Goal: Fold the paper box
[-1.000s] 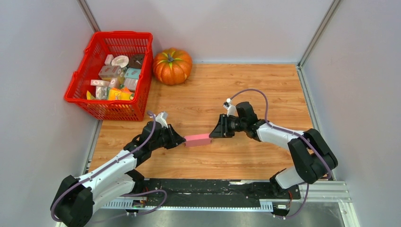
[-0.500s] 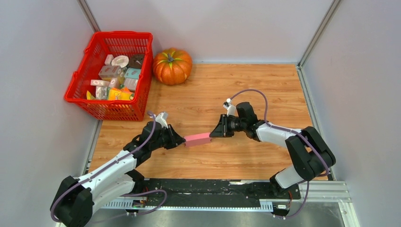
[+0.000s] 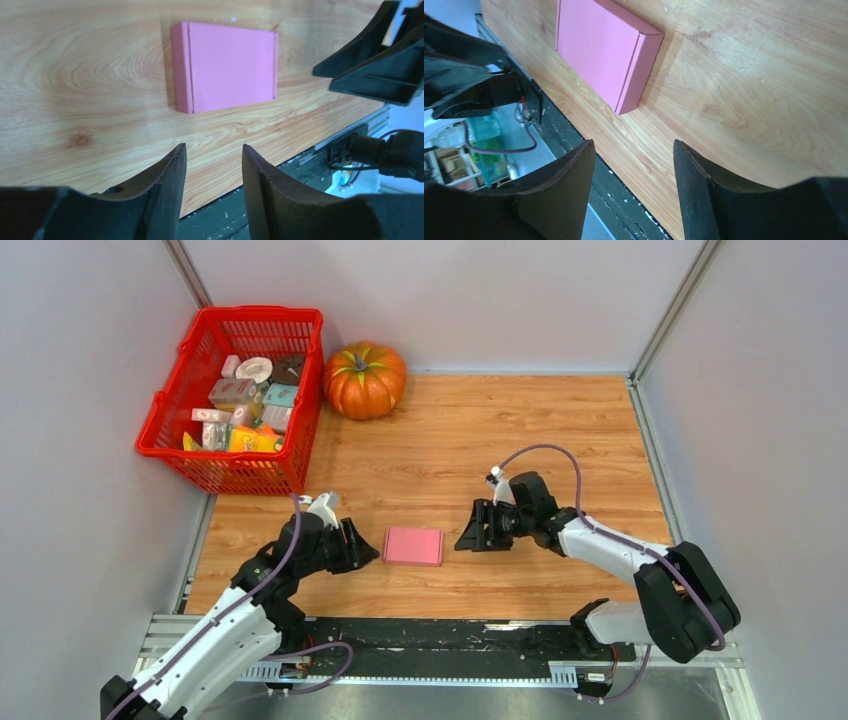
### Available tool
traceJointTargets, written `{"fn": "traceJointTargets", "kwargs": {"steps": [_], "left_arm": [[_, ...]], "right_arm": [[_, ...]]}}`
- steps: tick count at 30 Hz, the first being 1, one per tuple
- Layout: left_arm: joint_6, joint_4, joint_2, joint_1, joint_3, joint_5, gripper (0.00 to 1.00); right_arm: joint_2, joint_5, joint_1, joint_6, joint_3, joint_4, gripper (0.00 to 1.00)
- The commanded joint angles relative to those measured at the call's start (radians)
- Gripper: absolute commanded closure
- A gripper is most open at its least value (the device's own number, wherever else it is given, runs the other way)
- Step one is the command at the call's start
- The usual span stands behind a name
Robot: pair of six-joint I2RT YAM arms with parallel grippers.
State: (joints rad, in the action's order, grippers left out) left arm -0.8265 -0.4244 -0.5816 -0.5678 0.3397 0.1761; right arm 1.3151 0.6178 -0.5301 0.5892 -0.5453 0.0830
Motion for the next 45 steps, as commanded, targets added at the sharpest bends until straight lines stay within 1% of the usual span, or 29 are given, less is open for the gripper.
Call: {"fn": "traceJointTargets", "kwargs": {"steps": [1,2,3,4,5,6,7,8,9,10,11,13,16,19,26,29,30,33,39,45], "left_arm": [[0.066,-0.152,0.045,0.003,0.125,-0.061,0.46],[0.078,-0.163,0.037,0.003,0.137,-0.064,0.46],[0.084,-0.171,0.031,0.003,0.159,-0.069,0.46],[0.089,-0.195,0.028,0.005,0.169,-0.082,0.47],[0.099,-0.209,0.032,0.005,0.179,-0.095,0.47],[0.105,-0.226,0.042,0.003,0.202,-0.108,0.47],[0.113,-0.273,0.072,0.005,0.217,-0.159,0.47],[0.121,-0.301,0.092,0.003,0.231,-0.171,0.47],[0.122,-0.325,0.144,0.003,0.258,-0.223,0.47],[0.124,-0.379,0.172,0.003,0.274,-0.295,0.47],[0.122,-0.404,0.202,0.003,0.286,-0.329,0.47],[0.127,-0.459,0.288,0.003,0.321,-0.407,0.47],[0.136,-0.503,0.37,0.003,0.352,-0.457,0.47],[0.121,-0.505,0.408,0.005,0.354,-0.44,0.46],[0.127,-0.493,0.39,0.003,0.348,-0.397,0.47],[0.125,-0.481,0.376,0.003,0.346,-0.379,0.47],[0.127,-0.479,0.374,0.003,0.346,-0.374,0.47],[0.129,-0.465,0.371,0.003,0.341,-0.363,0.47],[0.124,-0.452,0.367,0.005,0.334,-0.345,0.47],[0.125,-0.445,0.367,0.003,0.328,-0.334,0.48]], "right_arm": [[-0.014,-0.16,-0.085,-0.138,-0.155,0.176,0.37],[-0.005,-0.2,-0.117,-0.166,-0.188,0.208,0.37],[0.006,-0.299,-0.157,-0.189,-0.221,0.266,0.36],[0.025,-0.361,-0.245,-0.236,-0.292,0.296,0.34],[0.038,-0.43,-0.296,-0.262,-0.323,0.325,0.32],[0.052,-0.566,-0.344,-0.285,-0.358,0.372,0.3],[0.088,-0.616,-0.431,-0.314,-0.387,0.389,0.29],[0.11,-0.683,-0.468,-0.359,-0.445,0.405,0.28],[0.136,-0.757,-0.497,-0.379,-0.471,0.428,0.28],[0.192,-0.782,-0.542,-0.397,-0.494,0.437,0.28],[0.222,-0.802,-0.559,-0.426,-0.546,0.445,0.28],[0.304,-0.848,-0.597,-0.445,-0.585,0.459,0.29],[0.401,-0.908,-0.639,-0.474,-0.65,0.471,0.31],[0.466,-0.932,-0.674,-0.5,-0.693,0.465,0.32],[0.55,-0.989,-0.711,-0.528,-0.736,0.454,0.33],[0.573,-1.038,-0.711,-0.517,-0.739,0.455,0.34],[0.578,-1.079,-0.711,-0.509,-0.74,0.457,0.35],[0.599,-1.138,-0.705,-0.473,-0.754,0.472,0.38],[0.641,-1.187,-0.663,-0.391,-0.798,0.509,0.42],[0.673,-1.188,-0.602,-0.374,-0.826,0.511,0.42]]}}
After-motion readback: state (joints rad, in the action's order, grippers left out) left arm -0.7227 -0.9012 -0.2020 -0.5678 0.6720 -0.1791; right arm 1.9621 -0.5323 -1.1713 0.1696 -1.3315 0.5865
